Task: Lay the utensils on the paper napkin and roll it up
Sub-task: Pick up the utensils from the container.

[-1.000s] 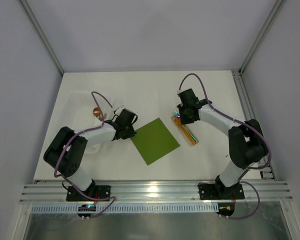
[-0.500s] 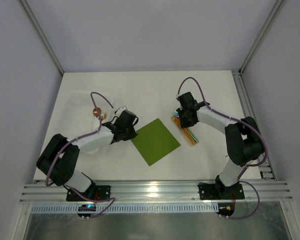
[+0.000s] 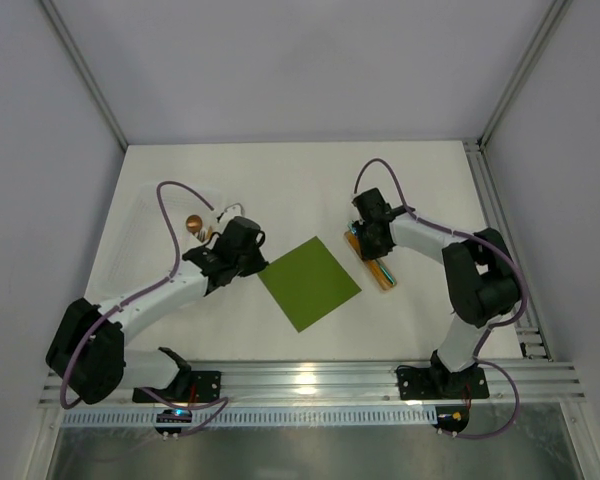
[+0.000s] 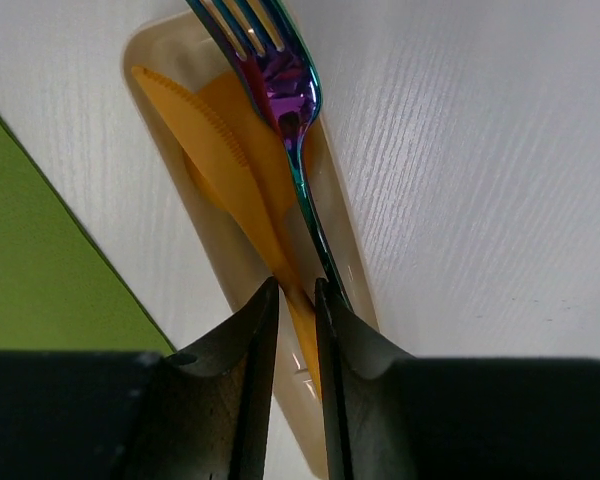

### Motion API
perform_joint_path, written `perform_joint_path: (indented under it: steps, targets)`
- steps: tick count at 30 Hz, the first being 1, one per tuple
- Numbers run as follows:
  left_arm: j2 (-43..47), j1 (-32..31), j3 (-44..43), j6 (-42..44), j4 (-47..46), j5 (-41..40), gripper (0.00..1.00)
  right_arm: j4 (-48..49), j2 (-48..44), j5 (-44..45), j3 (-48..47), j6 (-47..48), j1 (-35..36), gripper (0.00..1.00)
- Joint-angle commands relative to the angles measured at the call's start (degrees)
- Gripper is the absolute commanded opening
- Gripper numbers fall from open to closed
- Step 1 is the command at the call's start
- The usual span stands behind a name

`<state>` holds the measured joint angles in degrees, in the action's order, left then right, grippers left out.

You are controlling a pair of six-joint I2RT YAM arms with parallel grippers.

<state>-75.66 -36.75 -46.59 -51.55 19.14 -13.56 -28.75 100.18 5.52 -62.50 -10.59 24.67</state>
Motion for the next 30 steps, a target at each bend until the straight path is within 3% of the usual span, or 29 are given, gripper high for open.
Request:
perform_joint_path:
  steps: [1,15,30]
  targets:
    - [3.06,-0.34,0.27,1.28,1.34,-1.64,0.05,1.94,0.8,2.04,0.36,0.83,0.38,0.25]
    - [4.82,-0.78,0.36,1.54,1.87,-1.47,0.05,1.42,-2.8,3.27,0.54,0.75,1.35,0.17]
    - [3.94,-1.21,-0.17,1.89,1.78,-1.38,0.06,1.07,-3.59,4.24,1.07,0.31,1.44,0.17]
